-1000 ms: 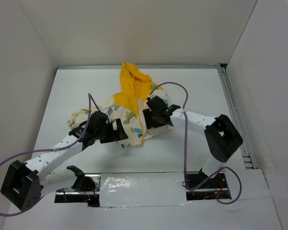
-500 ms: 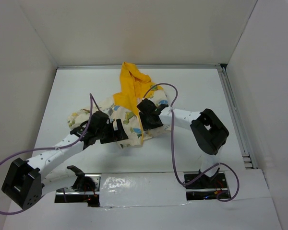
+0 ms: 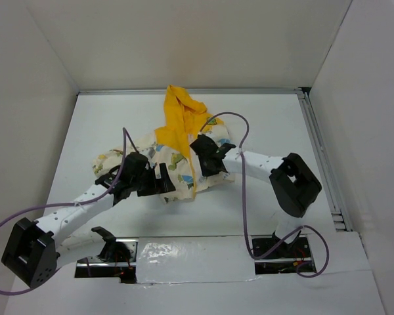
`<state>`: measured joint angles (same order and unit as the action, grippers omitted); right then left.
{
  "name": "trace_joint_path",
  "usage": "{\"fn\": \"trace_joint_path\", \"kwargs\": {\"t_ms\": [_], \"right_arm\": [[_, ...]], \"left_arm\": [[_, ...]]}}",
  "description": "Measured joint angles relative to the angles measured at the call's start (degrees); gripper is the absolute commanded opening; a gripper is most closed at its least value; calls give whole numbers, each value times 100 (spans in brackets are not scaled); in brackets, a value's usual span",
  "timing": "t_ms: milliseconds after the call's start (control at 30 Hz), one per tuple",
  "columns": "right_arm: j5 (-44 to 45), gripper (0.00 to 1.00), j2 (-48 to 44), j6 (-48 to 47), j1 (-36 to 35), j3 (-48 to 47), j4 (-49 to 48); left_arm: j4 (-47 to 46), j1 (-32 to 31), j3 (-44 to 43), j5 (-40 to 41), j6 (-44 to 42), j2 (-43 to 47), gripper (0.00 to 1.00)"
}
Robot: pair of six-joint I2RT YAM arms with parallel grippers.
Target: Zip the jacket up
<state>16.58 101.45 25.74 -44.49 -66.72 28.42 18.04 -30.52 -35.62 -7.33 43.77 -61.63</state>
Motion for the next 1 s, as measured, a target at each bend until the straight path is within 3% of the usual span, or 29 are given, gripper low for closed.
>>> {"fn": "trace_joint_path", "kwargs": {"t_ms": [300, 600, 800, 900, 1000], "right_arm": [[-310, 13, -1137, -177, 68, 549, -483], [-525, 20, -1239, -201, 267, 813, -656], [-695, 20, -1283, -175, 367, 1034, -789], [-787, 18, -1320, -157, 391, 1095, -868], [-850, 16, -1327, -140, 391, 1106, -903]], "left_arm": [[-4, -291, -415, 17, -337, -765, 99], [-28, -973, -1373, 136, -632, -1915, 99], [24, -1300, -1554, 273, -605, -2426, 99], [125, -1416, -1670, 365, -588, -2629, 95], [195, -1508, -1884, 479, -553, -2850, 81]]}}
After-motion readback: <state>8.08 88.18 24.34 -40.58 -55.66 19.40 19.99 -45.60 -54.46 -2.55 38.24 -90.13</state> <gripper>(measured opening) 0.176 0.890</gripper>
